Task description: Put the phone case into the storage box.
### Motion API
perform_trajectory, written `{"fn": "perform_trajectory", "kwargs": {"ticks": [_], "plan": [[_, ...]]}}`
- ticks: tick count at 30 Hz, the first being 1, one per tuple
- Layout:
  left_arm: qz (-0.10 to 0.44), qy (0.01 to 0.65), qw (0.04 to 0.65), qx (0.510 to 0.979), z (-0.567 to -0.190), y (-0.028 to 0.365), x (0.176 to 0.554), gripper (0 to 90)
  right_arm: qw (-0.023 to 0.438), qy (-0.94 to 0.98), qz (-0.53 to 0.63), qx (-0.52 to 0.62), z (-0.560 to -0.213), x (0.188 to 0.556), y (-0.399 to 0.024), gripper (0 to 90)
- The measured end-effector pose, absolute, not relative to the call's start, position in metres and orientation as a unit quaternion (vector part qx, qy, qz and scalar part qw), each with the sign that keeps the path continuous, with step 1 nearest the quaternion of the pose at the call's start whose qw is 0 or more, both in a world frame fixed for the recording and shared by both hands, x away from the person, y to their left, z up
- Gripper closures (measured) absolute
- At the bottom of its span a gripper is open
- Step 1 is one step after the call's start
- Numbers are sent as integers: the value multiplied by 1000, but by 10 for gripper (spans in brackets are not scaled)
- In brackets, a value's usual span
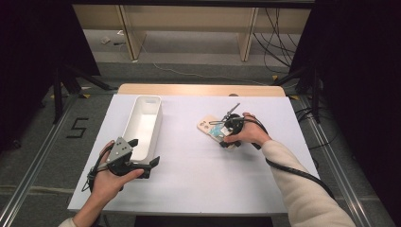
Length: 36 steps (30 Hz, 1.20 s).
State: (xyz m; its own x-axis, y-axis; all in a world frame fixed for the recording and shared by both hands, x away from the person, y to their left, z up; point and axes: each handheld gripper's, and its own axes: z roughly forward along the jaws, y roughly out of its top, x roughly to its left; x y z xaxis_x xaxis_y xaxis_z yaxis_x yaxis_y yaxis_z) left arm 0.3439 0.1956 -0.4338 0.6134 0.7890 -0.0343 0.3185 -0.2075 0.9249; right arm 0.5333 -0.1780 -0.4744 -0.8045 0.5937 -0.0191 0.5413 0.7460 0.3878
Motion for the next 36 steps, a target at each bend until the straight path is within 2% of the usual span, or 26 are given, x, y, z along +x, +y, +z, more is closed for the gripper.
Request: {"fn": "perform_trajectory", "kwargs": {"ticks": [15,36], "plan": [[232,372,507,742,-434,195,344,0,63,938,166,299,-471,536,-173,84],[231,372,508,742,-434,195,344,0,61,935,163,309,-470,536,-172,100]]}}
